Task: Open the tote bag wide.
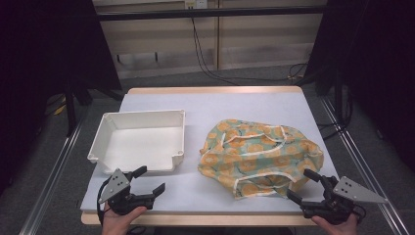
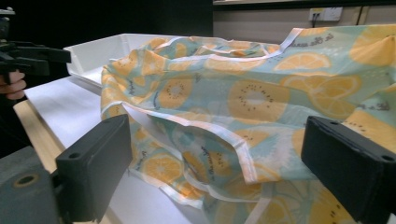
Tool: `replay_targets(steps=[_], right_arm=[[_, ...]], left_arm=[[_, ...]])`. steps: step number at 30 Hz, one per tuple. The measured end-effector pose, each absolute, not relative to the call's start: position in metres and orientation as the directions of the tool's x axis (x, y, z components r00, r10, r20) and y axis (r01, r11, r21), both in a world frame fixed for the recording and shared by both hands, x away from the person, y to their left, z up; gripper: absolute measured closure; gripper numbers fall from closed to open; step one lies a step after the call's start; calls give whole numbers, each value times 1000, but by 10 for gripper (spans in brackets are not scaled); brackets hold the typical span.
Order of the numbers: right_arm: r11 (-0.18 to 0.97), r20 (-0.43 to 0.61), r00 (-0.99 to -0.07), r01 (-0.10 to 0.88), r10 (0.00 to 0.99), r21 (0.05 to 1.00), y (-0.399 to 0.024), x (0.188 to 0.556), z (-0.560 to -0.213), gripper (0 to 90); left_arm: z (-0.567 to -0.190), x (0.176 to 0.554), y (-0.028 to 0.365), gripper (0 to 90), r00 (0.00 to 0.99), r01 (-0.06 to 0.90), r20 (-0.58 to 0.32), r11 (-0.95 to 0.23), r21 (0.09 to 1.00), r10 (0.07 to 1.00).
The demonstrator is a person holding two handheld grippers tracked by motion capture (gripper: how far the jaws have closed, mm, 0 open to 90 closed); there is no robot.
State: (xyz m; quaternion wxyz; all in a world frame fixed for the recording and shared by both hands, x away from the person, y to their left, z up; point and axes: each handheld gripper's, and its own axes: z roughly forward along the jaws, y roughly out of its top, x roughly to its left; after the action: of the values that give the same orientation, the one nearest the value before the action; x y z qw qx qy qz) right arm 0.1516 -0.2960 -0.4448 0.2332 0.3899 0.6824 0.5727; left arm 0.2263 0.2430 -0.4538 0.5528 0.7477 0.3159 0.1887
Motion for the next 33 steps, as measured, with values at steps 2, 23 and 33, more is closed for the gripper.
replay_targets(steps=[2, 23, 33], right_arm=[[48, 128, -594, 272, 795, 961, -296, 153, -445, 133], [128, 121, -698, 294, 705, 947, -286, 157, -431, 444], [195, 125, -745, 327, 656, 925, -271, 181, -429, 460]], left_arm=[[-454, 226, 243, 157, 735, 268, -72, -192, 944, 674], [-448, 220, 226, 520, 821, 268, -87, -246, 931, 564], [-435, 232, 188, 651, 892, 244, -93, -298, 923, 442]])
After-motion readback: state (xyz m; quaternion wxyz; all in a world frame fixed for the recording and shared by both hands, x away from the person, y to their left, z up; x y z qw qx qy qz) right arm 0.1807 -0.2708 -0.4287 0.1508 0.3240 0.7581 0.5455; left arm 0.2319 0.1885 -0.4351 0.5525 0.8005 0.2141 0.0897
